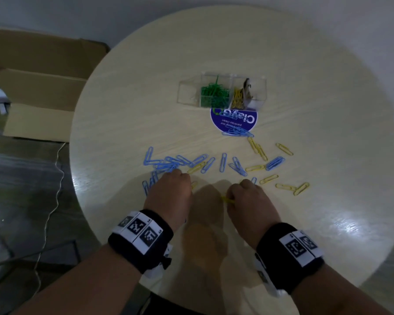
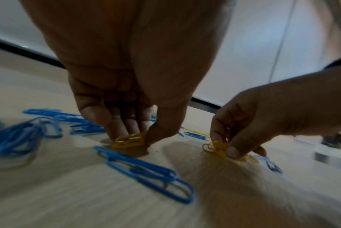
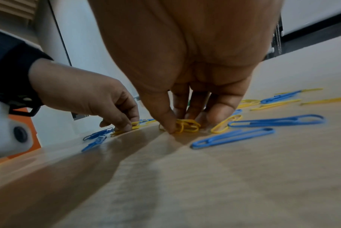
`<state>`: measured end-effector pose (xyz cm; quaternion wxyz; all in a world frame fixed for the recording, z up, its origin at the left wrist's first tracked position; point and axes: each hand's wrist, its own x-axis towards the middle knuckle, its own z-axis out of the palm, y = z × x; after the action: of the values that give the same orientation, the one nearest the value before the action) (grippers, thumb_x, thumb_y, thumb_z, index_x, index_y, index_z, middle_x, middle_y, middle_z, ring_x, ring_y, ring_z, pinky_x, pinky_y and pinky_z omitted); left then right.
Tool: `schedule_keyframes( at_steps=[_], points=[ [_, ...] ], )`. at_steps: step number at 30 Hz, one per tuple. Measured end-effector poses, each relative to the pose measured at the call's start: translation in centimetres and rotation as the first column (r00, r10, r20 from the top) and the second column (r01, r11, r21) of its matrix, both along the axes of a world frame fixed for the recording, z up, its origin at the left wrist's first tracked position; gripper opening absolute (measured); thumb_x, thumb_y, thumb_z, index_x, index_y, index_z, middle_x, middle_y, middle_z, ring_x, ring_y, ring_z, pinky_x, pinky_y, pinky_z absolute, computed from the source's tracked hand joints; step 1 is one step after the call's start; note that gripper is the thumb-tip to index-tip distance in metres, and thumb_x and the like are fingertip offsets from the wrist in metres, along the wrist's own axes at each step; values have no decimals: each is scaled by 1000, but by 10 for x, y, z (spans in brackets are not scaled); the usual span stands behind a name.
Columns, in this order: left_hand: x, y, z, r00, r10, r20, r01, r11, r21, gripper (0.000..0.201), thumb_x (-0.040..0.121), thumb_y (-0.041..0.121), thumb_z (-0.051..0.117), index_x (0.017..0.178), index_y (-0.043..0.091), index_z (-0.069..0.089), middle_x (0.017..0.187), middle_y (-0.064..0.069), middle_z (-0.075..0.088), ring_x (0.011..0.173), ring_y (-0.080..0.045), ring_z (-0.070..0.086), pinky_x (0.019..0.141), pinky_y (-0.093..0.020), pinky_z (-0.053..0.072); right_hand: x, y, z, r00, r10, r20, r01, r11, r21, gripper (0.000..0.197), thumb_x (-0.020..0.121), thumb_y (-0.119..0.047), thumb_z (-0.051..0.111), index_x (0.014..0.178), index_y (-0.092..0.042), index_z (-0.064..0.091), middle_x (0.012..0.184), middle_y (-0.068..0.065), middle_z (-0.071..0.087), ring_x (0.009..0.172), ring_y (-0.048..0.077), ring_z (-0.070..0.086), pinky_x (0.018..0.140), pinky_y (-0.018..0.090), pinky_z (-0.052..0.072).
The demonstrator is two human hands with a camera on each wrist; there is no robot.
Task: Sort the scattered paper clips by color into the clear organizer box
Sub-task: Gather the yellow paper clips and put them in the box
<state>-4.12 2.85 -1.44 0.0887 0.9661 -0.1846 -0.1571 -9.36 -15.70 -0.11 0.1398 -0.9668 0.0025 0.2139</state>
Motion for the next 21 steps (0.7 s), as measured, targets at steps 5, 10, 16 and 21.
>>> schedule_keyframes(
  at_steps=[5,10,16,21],
  points=[
    [2,-3,11,968,-252,15,247,957,154,32,49,1,78,71,10,58,68,-12,58,57,-31,59,47,-36,48,-1,3,5,998,50,-24,-51,998,-22,17,83,-12,51,99,-15,56,97,8,57,93,31,53,74,38,44],
    [4,3,15,932,-362,-21,358,908,217,45,34,18,84,70,17,56,64,-5,56,51,-28,57,42,-30,43,-7,2,5,996,76,-49,-77,997,-28,13,77,-13,57,88,-20,56,84,3,57,78,28,60,61,38,49],
    [34,-7,18,997,-66,34,69,991,-113,12,67,25,68,76,22,61,70,0,62,63,-25,64,52,-34,51,3,-23,16,999,-38,17,35,985,168,15,82,-24,52,93,-25,62,89,-1,60,80,22,61,68,33,47],
    [104,-66,54,965,244,-99,-262,846,-465,10,70,20,75,78,18,70,70,2,71,68,-17,65,68,-31,52,34,-73,32,952,-275,135,224,926,304,15,76,-20,65,88,-28,66,80,-10,61,70,13,59,65,27,47]
  ],
)
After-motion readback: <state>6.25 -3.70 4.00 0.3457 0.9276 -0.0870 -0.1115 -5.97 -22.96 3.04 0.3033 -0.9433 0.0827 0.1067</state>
